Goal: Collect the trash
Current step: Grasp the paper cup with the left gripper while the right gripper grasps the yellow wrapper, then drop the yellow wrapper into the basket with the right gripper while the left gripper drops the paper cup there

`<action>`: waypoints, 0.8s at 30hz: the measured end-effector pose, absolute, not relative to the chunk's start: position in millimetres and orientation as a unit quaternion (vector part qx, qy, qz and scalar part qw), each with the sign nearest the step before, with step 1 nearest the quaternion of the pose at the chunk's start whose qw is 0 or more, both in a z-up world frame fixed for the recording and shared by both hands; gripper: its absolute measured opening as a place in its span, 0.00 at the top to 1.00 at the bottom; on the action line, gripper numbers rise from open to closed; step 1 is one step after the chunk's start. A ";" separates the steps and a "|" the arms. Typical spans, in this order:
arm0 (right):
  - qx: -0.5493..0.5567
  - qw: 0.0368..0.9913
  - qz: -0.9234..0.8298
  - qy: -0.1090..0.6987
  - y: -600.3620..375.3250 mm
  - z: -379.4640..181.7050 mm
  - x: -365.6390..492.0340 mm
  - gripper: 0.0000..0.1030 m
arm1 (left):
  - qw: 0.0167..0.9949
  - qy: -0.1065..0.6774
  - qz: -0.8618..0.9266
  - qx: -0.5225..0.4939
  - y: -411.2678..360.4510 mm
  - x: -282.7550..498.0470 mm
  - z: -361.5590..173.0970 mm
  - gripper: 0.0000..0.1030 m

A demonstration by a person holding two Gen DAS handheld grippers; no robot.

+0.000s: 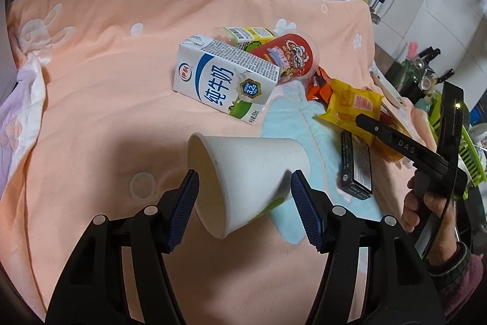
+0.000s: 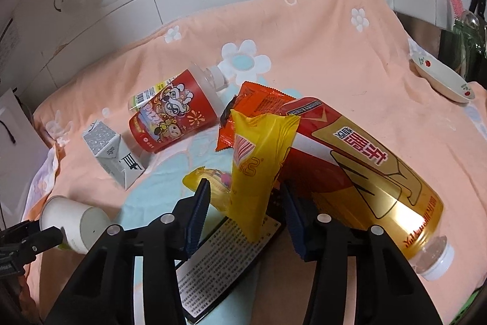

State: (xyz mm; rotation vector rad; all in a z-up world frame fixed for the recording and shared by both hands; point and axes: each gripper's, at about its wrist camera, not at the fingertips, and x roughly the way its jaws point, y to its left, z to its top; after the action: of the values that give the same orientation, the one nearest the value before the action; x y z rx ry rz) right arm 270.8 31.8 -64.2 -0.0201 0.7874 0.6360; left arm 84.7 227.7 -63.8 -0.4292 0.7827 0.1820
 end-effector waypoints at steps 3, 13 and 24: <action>-0.010 0.874 0.305 0.378 33.0 -65.6 272.0 0.61 | 0.897 0.378 0.083 -0.214 230.3 86.4 -65.0 0.40; -0.008 0.874 0.309 0.375 35.7 -66.3 271.9 0.76 | 0.897 0.374 0.072 -0.225 232.9 87.2 -65.8 0.44; -0.003 0.880 0.317 0.354 25.7 -54.0 253.4 0.81 | 0.899 0.370 0.045 -0.232 229.2 88.5 -66.7 0.59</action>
State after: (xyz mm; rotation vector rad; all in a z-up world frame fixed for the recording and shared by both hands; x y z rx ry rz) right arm 253.4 25.7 -54.0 -0.0062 0.7381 0.6609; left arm 88.5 229.2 -66.7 -0.4801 0.7652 0.0922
